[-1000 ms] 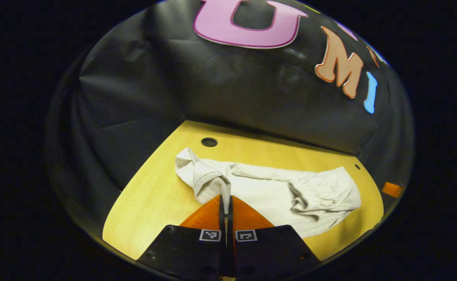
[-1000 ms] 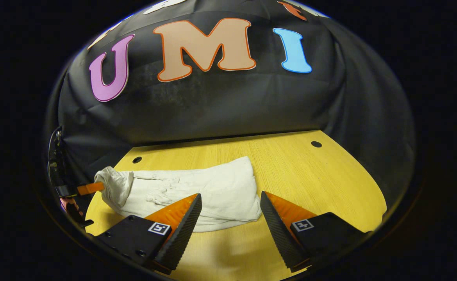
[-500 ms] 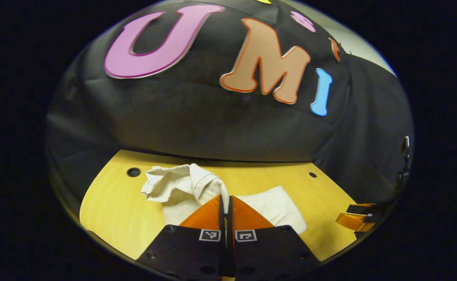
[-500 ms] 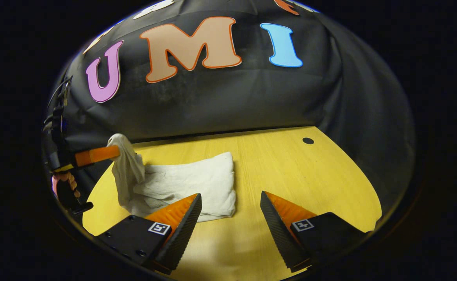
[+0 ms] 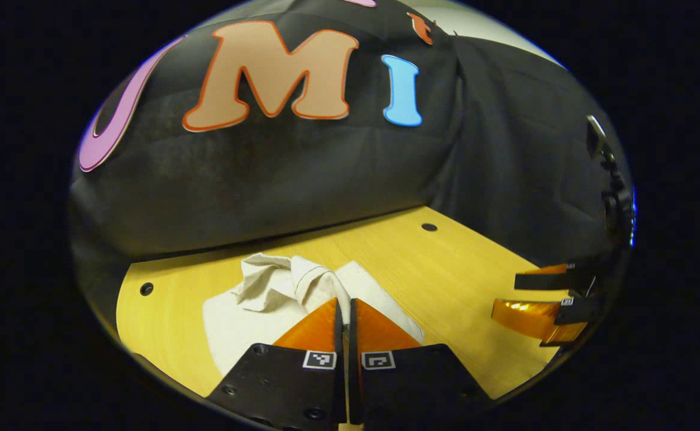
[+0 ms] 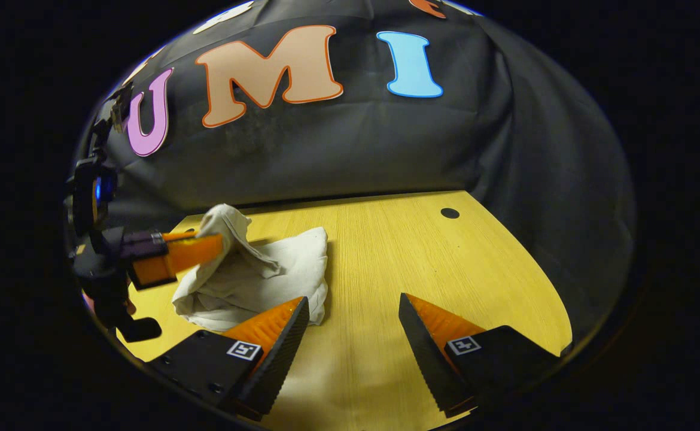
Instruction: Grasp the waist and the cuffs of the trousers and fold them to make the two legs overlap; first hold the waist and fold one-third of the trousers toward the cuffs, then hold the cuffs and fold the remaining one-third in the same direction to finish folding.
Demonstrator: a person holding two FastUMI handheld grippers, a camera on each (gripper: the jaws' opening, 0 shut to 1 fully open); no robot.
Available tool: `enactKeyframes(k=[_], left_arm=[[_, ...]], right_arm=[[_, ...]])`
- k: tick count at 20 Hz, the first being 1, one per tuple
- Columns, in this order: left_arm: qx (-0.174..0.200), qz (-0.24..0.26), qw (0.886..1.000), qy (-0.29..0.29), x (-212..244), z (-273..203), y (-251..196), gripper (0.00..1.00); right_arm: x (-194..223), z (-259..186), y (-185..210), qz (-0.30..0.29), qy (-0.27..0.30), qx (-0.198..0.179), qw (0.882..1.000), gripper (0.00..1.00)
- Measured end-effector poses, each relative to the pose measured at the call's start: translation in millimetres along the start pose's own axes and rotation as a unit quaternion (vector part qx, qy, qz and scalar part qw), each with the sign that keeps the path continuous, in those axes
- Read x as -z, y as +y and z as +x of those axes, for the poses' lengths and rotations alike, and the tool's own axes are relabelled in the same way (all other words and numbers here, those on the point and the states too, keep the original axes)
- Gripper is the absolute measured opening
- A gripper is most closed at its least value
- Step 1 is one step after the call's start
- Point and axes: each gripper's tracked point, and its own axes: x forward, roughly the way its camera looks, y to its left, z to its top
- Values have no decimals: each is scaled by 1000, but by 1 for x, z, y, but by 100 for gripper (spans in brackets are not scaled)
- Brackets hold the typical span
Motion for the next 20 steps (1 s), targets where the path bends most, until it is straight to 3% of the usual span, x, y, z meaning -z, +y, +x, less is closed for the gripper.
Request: enactKeyframes(k=[2, 3, 6, 7, 9, 10, 14, 15, 16, 17, 18, 20], left_arm=[[19, -1, 1000, 18, 20, 3, -14, 7], [34, -11, 999, 21, 26, 8, -27, 12], [33, -40, 998, 20, 30, 1, -33, 74], [25, -47, 998, 17, 29, -4, -28, 95], [5, -57, 998, 6, 25, -18, -16, 92], [-4, -59, 998, 0, 23, -27, -10, 94], [-41, -72, 997, -10, 20, -65, 14, 94], [-46, -77, 996, -9, 21, -74, 20, 94], [-50, -80, 996, -10, 22, -83, 24, 98], [-57, -80, 995, -10, 24, -93, 32, 94], [-63, -79, 995, -11, 24, -102, 39, 94], [-76, -80, 994, -17, 24, -119, 52, 94]], right_arm=[[2, -1, -3, 0, 2, -2, 1000, 97], [3, -2, -4, 1, 1, -4, 1000, 92], [0, -6, 1, 2, -6, -12, 1000, 97], [-1, -8, 4, 2, -10, -17, 1000, 92], [-5, -12, 12, -1, -20, -25, 999, 92], [-8, -14, 17, -3, -26, -30, 999, 97], [-16, -28, 46, -1, -46, -56, 997, 93], [-17, -32, 51, -2, -52, -58, 997, 97], [-19, -35, 58, -4, -57, -61, 996, 92], [-19, -39, 65, -4, -61, -64, 996, 92], [-21, -43, 71, -1, -64, -67, 996, 97], [-25, -50, 82, 8, -74, -73, 995, 97]])
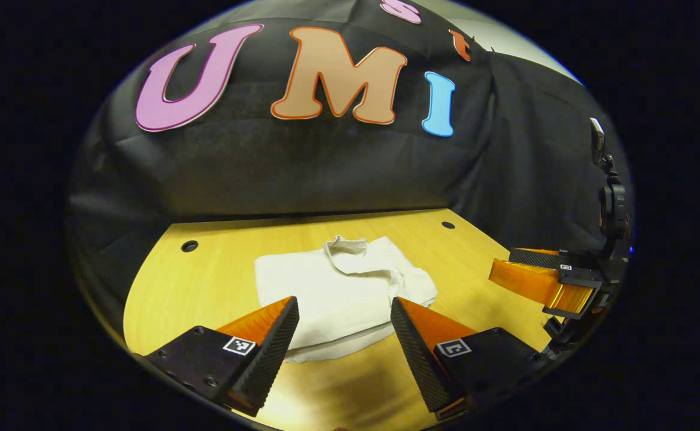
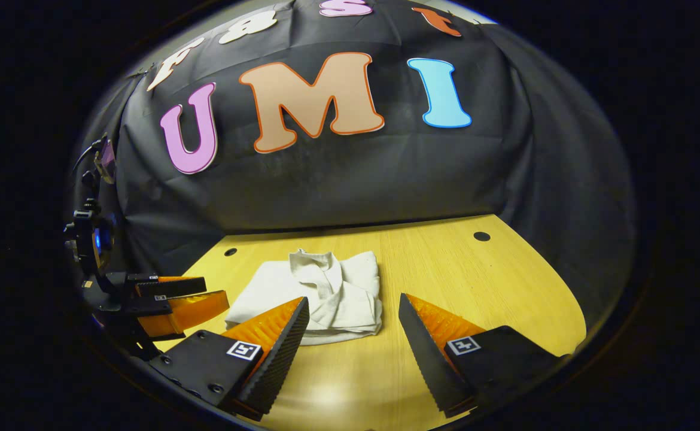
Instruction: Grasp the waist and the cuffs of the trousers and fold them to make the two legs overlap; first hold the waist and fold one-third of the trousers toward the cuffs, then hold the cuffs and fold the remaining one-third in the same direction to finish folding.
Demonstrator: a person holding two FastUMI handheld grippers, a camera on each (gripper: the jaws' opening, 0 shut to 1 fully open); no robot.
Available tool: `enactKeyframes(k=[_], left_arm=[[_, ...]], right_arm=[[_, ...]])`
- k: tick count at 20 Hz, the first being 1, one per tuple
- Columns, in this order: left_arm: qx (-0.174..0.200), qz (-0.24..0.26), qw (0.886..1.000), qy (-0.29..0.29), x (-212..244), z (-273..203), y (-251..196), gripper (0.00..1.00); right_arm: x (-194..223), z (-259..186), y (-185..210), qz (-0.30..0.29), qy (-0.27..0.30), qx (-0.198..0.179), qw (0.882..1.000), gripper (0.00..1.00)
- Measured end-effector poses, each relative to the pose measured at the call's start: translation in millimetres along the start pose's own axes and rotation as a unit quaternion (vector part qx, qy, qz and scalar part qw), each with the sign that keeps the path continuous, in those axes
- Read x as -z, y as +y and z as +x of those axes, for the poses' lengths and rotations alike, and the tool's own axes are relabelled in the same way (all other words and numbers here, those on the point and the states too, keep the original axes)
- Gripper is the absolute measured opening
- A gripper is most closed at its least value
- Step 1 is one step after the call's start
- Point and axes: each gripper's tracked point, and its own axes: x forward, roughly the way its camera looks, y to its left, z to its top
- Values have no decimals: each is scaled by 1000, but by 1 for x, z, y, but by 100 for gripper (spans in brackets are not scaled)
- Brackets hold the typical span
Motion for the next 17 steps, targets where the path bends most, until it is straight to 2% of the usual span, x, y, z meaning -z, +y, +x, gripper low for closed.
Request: enactKeyframes(k=[1, 2, 5, 6, 7, 8, 9, 10, 12, 15, 16, 17], left_arm=[[-5, -2, 1000, -1, 0, -6, 6, 93], [-8, -3, 1000, -4, -2, -12, 11, 93], [-11, 5, 1000, -13, -6, -21, 24, 93], [-9, 12, 1000, -11, -6, -23, 27, 93], [-8, 21, 1000, -9, -6, -28, 31, 93], [-8, 29, 999, -13, -9, -32, 35, 94], [-7, 33, 999, -18, -12, -35, 37, 94], [-4, 35, 999, -21, -15, -37, 37, 93], [-1, 37, 999, -21, -13, -40, 38, 93], [10, 31, 999, -20, -9, -40, 37, 94], [14, 29, 999, -17, -7, -40, 36, 93], [15, 27, 999, -13, -4, -39, 36, 93]], right_arm=[[-1, -3, 4, 2, -3, 1, 1000, 92], [-3, -6, 5, 3, -6, 5, 1000, 97], [-8, -15, 8, 5, -21, 18, 1000, 97], [-8, -18, 8, 7, -23, 24, 999, 92], [-7, -23, 8, 10, -24, 29, 999, 97], [-7, -25, 8, 13, -25, 34, 999, 97], [-6, -29, 9, 14, -25, 36, 999, 92], [-5, -32, 9, 14, -24, 39, 999, 96], [-1, -37, 6, 9, -22, 49, 998, 97], [3, -42, 6, 10, -19, 58, 998, 97], [4, -44, 7, 11, -18, 59, 998, 92], [5, -45, 6, 11, -18, 62, 998, 97]])
